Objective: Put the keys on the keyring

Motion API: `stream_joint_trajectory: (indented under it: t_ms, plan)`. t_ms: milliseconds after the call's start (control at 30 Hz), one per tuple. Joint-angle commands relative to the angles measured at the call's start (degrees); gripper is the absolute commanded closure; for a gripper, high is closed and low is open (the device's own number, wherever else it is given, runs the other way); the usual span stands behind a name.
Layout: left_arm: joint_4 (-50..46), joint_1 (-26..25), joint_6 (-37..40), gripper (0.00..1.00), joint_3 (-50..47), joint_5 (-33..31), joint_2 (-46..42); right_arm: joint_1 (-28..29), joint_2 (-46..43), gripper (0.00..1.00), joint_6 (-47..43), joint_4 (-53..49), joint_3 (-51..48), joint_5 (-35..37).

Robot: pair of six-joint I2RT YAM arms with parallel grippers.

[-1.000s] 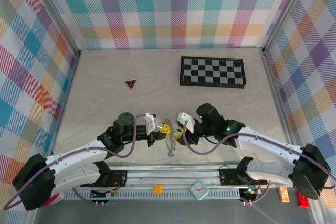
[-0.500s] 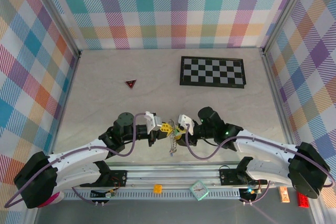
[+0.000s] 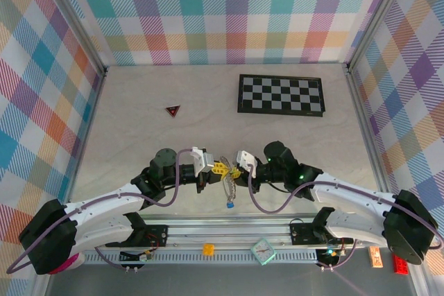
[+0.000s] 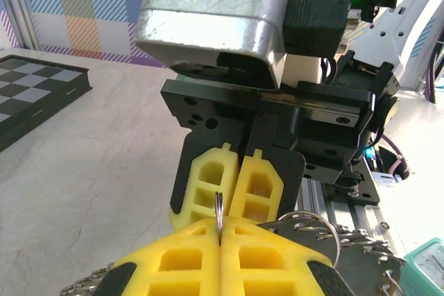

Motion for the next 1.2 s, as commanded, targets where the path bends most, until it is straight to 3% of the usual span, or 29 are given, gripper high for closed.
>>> stream_joint_trajectory:
  t_ms: [0, 200, 533, 1167]
  plan:
    - [1.2, -0.6, 0.7, 1.00, 0.0, 0.9, -1.3, 0.0, -2.2, 0.96, -1.4, -2.7, 0.3, 0.3]
    - [-6.9, -0.6, 4.2, 1.00, 1.9, 0.9, -2.0, 0.0, -4.1, 1.00, -3.9, -9.8, 2.8, 4.6]
    - [-14.7, -0.6, 7.7, 1.00, 4.9, 0.8, 0.3, 0.0, -3.3, 1.00, -7.4, -16.2, 7.7, 4.7]
    - [-11.7, -0.5, 6.2, 1.00, 4.2, 1.9, -0.6, 0.1, 3.8, 1.00, -7.5, -18.3, 11.3, -0.4]
